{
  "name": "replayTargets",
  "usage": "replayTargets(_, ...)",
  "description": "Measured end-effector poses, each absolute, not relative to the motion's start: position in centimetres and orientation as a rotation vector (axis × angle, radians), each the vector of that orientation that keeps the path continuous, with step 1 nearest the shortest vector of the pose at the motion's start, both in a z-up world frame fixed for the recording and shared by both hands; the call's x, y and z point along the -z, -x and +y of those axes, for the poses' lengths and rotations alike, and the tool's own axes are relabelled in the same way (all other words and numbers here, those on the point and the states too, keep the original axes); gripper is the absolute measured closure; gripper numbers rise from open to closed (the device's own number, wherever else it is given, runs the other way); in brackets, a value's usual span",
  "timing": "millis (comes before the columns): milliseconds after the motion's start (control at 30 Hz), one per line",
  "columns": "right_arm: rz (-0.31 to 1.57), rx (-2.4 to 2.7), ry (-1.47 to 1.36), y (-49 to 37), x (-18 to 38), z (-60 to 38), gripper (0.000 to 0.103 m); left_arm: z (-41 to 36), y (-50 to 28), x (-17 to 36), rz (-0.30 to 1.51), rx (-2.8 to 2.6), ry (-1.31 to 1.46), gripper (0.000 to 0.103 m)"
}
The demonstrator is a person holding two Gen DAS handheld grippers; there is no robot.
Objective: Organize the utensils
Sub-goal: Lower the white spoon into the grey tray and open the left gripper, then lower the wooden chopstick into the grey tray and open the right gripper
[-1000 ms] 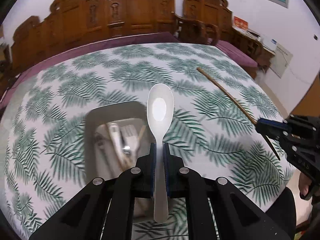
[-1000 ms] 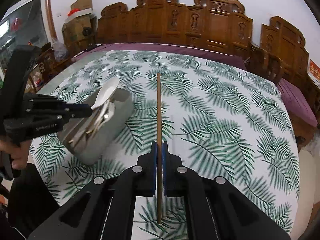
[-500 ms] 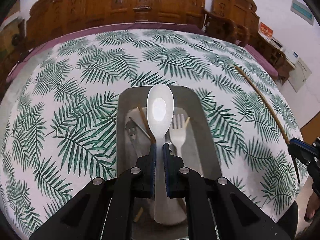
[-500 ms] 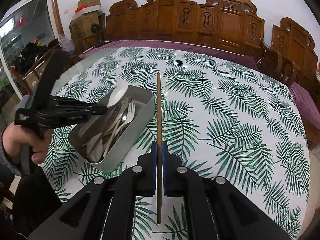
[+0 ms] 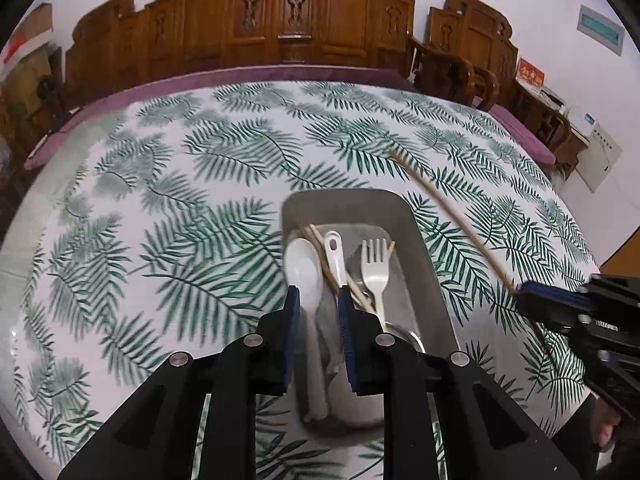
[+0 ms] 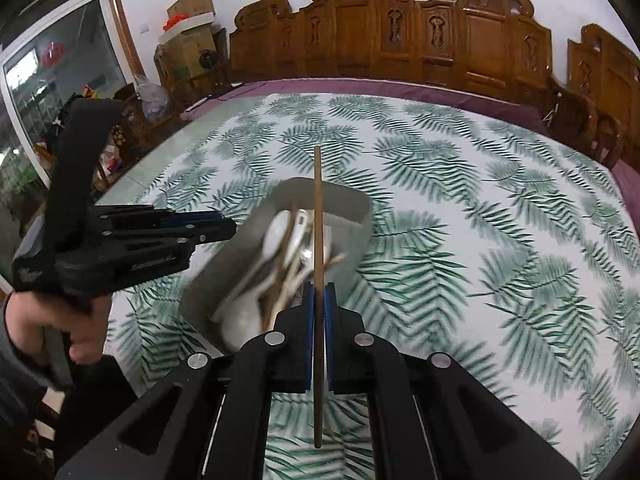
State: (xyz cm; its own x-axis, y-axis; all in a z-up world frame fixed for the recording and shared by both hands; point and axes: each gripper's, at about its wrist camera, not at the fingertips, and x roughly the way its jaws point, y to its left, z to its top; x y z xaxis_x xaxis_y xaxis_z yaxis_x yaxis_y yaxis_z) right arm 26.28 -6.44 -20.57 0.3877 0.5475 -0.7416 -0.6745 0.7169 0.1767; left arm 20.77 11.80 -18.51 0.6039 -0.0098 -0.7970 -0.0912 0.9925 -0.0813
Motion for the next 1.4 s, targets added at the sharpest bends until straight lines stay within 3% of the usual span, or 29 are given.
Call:
replayTargets(733,1.035,-0.710,0.047,-28.5,25.8,0.3,0.097,15.7,-16.7,15.4,0.860,-0.084,0.120,0.083)
replayTargets(1200,0.959,-0.731,0.094,-27.4,25.2,-0.4,0.095,15.3,-16.2,15.2,0.846,-0.082,0.120,0.083)
replayTargets(1300,0.909,-0.754,0.122,-26.9,24.1,-1.0,0.080,14.8,-16.2,14.9,0.836,-0.080,0.116,0.081)
replayTargets(1400,0.872,-0.764,0.116,-26.5,22.9,-2.4,0.079,14.0,-15.9,14.5,0.823,-0.076,0.109,0.077)
